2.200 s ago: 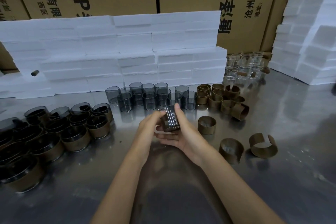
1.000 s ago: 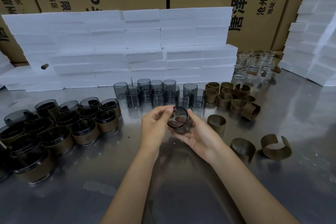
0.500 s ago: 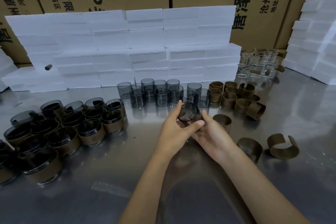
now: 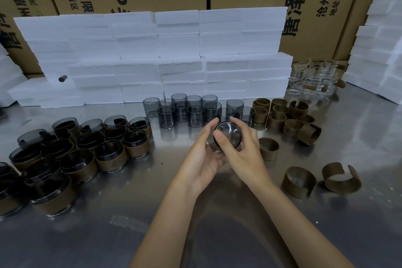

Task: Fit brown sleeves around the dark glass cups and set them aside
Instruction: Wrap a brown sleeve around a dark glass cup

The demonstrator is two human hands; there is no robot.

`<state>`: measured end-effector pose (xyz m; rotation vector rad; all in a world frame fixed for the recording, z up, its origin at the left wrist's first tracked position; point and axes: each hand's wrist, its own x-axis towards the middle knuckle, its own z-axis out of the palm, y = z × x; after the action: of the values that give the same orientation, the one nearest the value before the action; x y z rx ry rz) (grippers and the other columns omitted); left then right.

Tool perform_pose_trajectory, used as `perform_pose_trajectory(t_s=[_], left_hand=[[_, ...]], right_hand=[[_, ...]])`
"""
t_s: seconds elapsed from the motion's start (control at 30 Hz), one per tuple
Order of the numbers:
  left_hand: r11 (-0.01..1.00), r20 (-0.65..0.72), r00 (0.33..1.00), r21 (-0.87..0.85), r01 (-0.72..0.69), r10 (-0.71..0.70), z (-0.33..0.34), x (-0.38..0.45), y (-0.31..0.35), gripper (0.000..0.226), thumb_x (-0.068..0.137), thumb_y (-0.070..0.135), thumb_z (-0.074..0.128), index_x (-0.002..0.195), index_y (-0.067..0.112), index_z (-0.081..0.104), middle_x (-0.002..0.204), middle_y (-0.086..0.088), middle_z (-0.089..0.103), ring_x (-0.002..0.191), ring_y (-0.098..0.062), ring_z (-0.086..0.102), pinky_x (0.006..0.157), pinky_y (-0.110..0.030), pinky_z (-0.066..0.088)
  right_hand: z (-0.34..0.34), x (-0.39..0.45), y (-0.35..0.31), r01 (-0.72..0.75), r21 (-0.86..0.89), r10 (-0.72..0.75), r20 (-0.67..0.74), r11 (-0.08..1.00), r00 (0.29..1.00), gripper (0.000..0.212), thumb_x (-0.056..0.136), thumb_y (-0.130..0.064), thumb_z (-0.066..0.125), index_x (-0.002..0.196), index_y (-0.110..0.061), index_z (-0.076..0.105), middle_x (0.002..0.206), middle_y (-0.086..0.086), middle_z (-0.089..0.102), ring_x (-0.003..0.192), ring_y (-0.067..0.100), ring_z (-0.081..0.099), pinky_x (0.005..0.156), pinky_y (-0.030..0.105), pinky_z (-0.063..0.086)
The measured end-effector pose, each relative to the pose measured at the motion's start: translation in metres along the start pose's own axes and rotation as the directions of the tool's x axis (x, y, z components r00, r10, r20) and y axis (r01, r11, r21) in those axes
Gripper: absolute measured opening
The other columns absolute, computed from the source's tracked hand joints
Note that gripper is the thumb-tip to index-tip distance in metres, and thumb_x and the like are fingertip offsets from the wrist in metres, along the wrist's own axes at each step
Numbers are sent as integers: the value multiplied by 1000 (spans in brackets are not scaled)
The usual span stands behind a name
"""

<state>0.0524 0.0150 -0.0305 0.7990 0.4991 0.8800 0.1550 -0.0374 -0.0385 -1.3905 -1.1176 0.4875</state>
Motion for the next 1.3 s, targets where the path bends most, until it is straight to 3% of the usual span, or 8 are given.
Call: perform_pose_trajectory(t_s=[0.2,0.43,0.57,0.67,0.8,1.0,1.17,1.3], left_hand=[[995,39,996,61,77,-80,1,-4,-1,55,97,45,57,138,10,60,125,-20,70,101,-31,72,85,-38,61],[980,-3,1000,200,-23,24,2,1,-6,46,94,18,70,138,17,60,137,-17,64,108,-26,68,87,-40,62],[993,-60,997,113,-43,50,-6,3,-4,51,93,16,71,142,12,56,134,-21,66,124,-39,64,83,-34,62],[996,-74,995,56,-68,72,-12,5,-3,50,86,16,77,134,19,63,128,-17,68,118,-35,68,89,-42,61],[997,-71,996,-45,-61,57,-17,8,-2,51,73,18,82,122,15,68,102,-10,72,95,-23,73,89,-46,61],[997,-73,995,-21,-71,69,-22,11,-2,51,70,18,82,119,18,69,97,-5,77,87,-21,76,95,-47,59],[996,-88,993,-19,-85,83,-20,11,-2,40,82,18,78,121,17,66,92,-7,70,85,-21,73,91,-43,61],[998,-75,995,23,-63,65,-17,8,1,44,95,29,69,133,8,62,101,-10,67,90,-21,68,90,-43,59]], right_hand=[[1,6,6,-33,64,34,-5,997,999,27,100,-47,58,121,-35,68,112,-15,73,108,-6,64,93,21,50],[-10,10,3,-119,40,122,-88,992,989,51,106,-56,33,112,-31,78,96,-17,78,99,-2,68,89,22,48],[-43,22,3,-32,-335,-44,-216,942,976,33,106,-47,44,106,-33,73,111,-4,70,115,18,57,94,35,40],[-64,26,8,-227,-655,161,-160,721,974,58,97,-49,57,147,-21,49,152,5,47,140,31,37,112,46,32],[-68,25,17,-292,-774,339,-107,562,935,72,92,-39,67,152,-15,35,151,11,44,138,34,38,108,45,38],[-58,26,11,-147,-607,125,-79,781,989,51,86,-31,78,131,-20,56,126,3,62,118,25,52,95,41,49],[-29,14,-5,102,-357,-137,-75,929,988,50,75,-42,87,112,-27,57,108,-13,62,96,1,56,79,13,42],[-16,7,-8,191,-312,-209,-27,931,977,54,75,-39,87,118,-26,57,113,-11,57,103,5,57,88,24,47]])
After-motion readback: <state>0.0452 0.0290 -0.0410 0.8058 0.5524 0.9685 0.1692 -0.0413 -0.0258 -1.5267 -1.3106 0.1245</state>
